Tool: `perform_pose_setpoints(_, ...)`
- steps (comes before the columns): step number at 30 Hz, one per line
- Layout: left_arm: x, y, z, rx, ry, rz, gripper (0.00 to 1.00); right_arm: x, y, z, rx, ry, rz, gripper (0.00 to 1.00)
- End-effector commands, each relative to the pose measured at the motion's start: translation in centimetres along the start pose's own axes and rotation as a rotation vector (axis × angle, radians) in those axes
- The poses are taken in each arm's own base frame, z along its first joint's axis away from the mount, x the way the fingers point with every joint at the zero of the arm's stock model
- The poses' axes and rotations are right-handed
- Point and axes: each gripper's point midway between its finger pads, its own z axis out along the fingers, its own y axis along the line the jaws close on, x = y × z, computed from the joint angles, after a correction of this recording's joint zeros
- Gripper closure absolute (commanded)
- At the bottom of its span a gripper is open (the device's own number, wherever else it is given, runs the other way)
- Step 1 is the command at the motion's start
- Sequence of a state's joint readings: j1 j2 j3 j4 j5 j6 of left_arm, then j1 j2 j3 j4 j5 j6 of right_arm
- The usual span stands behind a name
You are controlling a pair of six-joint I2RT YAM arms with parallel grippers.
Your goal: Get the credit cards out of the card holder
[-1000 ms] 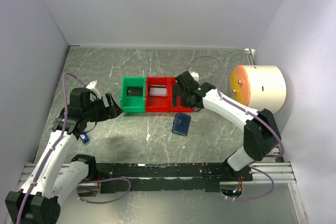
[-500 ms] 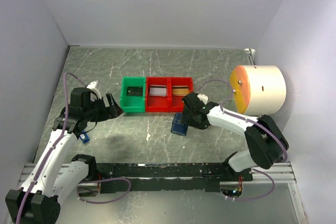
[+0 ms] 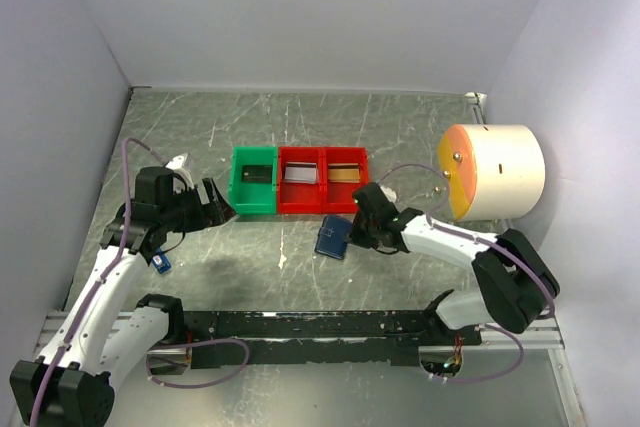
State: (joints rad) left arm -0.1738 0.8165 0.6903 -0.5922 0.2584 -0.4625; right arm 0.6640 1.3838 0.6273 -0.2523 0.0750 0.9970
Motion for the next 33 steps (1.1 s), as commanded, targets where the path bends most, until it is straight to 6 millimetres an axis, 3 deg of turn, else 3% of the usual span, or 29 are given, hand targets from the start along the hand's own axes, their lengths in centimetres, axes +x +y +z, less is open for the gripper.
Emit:
perform_pose_setpoints(1,0.0,-0.4,0.2,0.025,-0.002,0.018,0.07,0.1,0.4,-0.8,-0.031,-0.005,0.002,0.91)
perform_pose_setpoints(5,0.0,-0.4,0.2,0.022,0.001,0.016,0.08,-1.3,0.5,-2.4,-0.014,-0.05,-0.046,0.97)
perform_pose_setpoints(9,0.0,-0.4,0.3,0.023,0.002,0.017,0.08,-2.1,-0.5,-3.8,0.042,-0.081,-0.095,0.96)
perform_pose_setpoints(12,0.1,-0.4,0.3,0.024,0.005,0.016,0.08,-1.4,-0.5,-3.9,0.025,-0.045,-0.119,0.81)
perform_pose_setpoints(17,0.1,-0.4,0.3,0.024,0.008,0.016,0.08,0.6,0.4,-2.1,-0.045,0.037,-0.083,0.44)
perform_pose_setpoints(19,0.1,-0.3,0.3,0.022,0.007,0.015,0.07,0.9,0.3,-1.2,-0.054,0.032,-0.05,0.38)
perform_pose_setpoints(22,0.2,-0.3,0.3,0.019,0.008,0.016,0.07,1.2,0.4,0.1,-0.073,0.026,-0.008,0.38)
perform_pose_setpoints(25,0.2,-0.4,0.3,0.018,0.008,0.017,0.07,1.7,-0.7,1.6,-0.03,0.031,0.001,0.44)
perform_pose_setpoints(28,0.2,-0.4,0.3,0.016,0.01,0.017,0.07,2.1,-1.8,2.3,0.013,0.04,-0.036,0.58)
perform_pose_setpoints(33,0.2,-0.4,0.4,0.015,0.012,0.018,0.07,1.7,-1.5,1.5,-0.017,0.018,-0.089,0.79)
